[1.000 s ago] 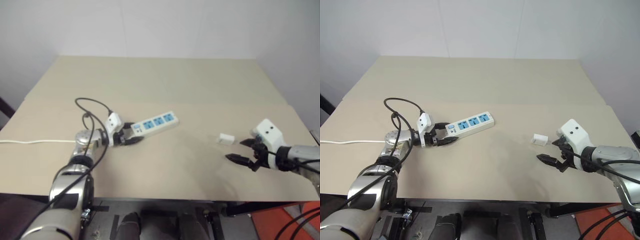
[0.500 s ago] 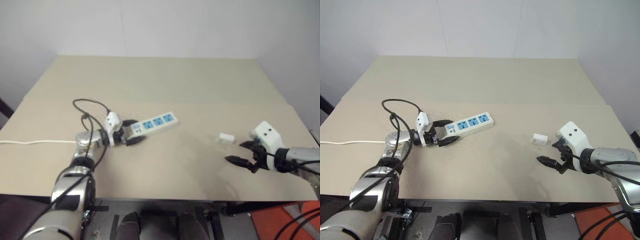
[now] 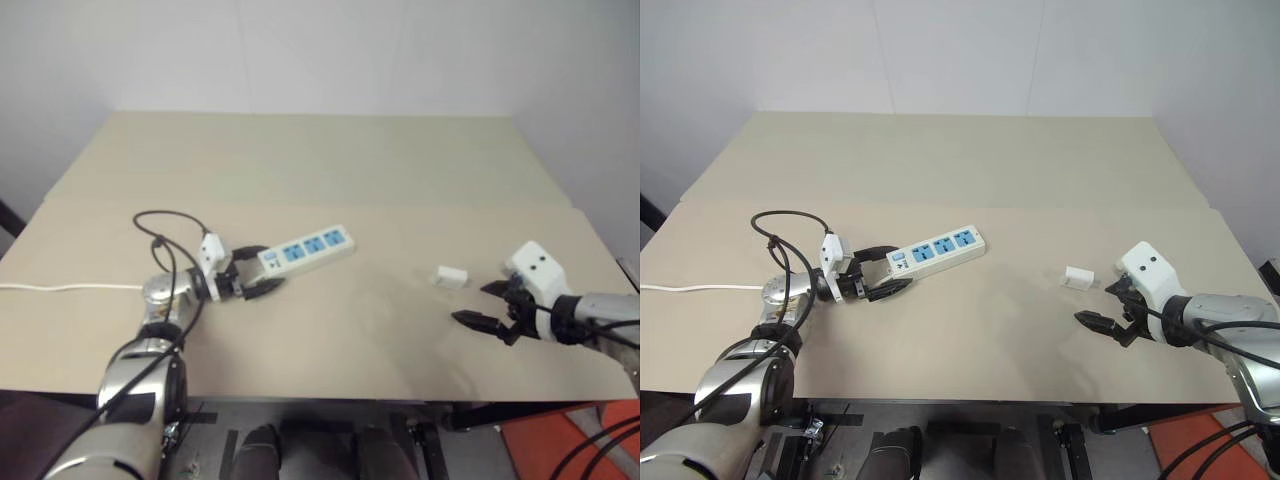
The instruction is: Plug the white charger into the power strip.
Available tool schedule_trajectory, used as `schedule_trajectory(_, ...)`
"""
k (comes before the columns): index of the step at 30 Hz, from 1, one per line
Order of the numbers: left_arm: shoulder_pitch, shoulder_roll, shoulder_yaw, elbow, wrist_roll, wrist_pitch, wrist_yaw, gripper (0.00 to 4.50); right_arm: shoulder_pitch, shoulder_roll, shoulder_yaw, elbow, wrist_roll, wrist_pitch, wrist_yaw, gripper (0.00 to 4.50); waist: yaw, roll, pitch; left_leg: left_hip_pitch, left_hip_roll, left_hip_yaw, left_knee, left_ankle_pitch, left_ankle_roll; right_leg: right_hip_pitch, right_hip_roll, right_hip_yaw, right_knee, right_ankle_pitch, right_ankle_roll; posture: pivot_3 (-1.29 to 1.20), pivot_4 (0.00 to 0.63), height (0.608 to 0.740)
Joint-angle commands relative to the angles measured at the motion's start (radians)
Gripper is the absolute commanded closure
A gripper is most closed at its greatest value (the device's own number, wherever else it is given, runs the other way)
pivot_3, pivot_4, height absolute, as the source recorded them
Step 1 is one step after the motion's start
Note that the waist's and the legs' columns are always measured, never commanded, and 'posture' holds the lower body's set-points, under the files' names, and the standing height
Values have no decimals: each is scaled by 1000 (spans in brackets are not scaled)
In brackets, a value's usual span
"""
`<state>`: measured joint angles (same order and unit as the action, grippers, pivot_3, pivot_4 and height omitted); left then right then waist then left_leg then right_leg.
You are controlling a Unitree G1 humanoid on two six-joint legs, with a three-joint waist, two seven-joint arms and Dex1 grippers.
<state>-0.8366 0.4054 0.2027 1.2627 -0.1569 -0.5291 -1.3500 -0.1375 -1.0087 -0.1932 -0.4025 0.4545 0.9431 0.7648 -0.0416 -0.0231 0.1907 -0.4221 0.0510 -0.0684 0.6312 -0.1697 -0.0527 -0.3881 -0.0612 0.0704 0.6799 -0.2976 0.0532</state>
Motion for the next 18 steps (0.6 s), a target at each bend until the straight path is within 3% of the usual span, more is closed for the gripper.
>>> schedule_trajectory(1, -9, 10, 10, 9, 1, -25, 15, 33, -5, -17, -41, -16, 0, -16, 6, 0, 0, 0, 0, 0, 0, 0, 0, 0, 0, 0, 0, 0, 0, 0, 0, 0, 150, 740)
schedule_trajectory(7, -12, 5, 3, 18, 11, -29, 35, 33, 0, -14, -43, -19, 1, -12, 2, 0, 0, 0, 0, 0, 0, 0, 0, 0, 0, 0, 0, 0, 0, 0, 0, 0, 150, 740)
schedule_trajectory(12, -5, 8, 0, 23, 22, -29, 44, 1224, 2, -12, -45, -24, 2, -10, 0, 0, 0, 0, 0, 0, 0, 0, 0, 0, 0, 0, 0, 0, 0, 0, 0, 0, 150, 740)
schedule_trajectory(18, -3, 10, -6, 24, 33, -24, 73, 1287, -5, -12, -42, -21, 1, -11, 0, 0, 0, 0, 0, 0, 0, 0, 0, 0, 0, 0, 0, 0, 0, 0, 0, 0, 150, 740)
